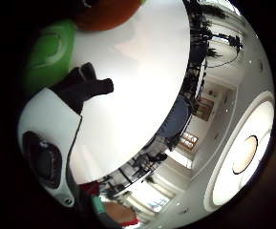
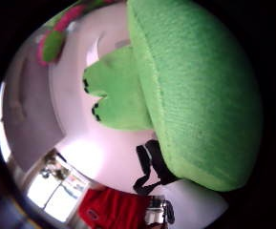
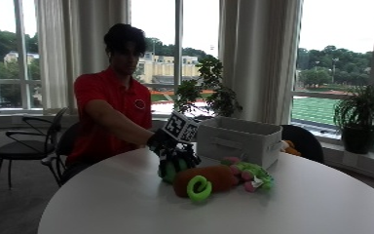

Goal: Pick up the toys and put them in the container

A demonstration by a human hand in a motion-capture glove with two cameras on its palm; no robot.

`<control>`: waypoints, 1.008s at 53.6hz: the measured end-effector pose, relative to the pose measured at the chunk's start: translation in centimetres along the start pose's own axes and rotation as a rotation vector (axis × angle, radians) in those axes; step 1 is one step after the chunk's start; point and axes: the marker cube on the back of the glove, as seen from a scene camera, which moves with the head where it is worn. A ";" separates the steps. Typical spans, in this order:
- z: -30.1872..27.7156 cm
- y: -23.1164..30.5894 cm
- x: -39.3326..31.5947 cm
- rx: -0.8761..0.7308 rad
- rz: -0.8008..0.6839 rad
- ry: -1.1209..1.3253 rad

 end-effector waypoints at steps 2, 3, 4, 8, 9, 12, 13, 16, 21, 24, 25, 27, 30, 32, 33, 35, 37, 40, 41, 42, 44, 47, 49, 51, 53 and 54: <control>-0.1 -0.2 0.0 0.003 0.002 0.039; -0.2 -0.3 0.0 0.004 0.005 0.061; -0.3 -0.4 0.0 0.006 0.008 0.084; -0.6 -1.0 0.0 0.019 0.013 0.168; -0.6 -1.2 0.1 0.022 0.011 0.186; -0.8 -1.7 0.3 0.016 0.002 0.208; -0.8 -1.8 0.2 0.009 -0.003 0.206; -0.7 -2.0 0.1 -0.010 -0.017 0.195; -0.6 -2.3 0.1 -0.039 -0.033 0.148; -0.5 -2.4 -0.1 -0.057 -0.045 0.102; -0.4 -2.4 -0.1 -0.065 -0.047 0.084; -0.4 -2.6 -0.1 -0.077 -0.047 0.055; -0.4 -2.9 -0.1 -0.086 -0.043 0.036; -0.4 -3.0 0.0 -0.089 -0.044 0.034; -0.4 -3.1 0.0 -0.091 -0.045 0.034; -0.5 -3.2 0.1 -0.095 -0.046 0.036; -0.5 -3.2 -0.1 -0.094 -0.041 0.037; -0.6 -3.0 -0.9 -0.085 -0.031 0.042; -0.6 -3.0 -1.0 -0.081 -0.029 0.044; -0.6 -3.0 -1.0 -0.075 -0.028 0.046; -0.7 -3.2 -0.6 -0.061 -0.024 0.043; -0.7 -3.3 -0.1 -0.038 -0.015 0.023; -0.7 -3.3 0.1 -0.019 -0.011 0.006; -0.6 -3.2 0.2 0.009 -0.001 -0.013; -0.5 -3.2 0.3 0.038 0.010 -0.030; -0.4 -3.1 0.3 0.050 0.014 -0.036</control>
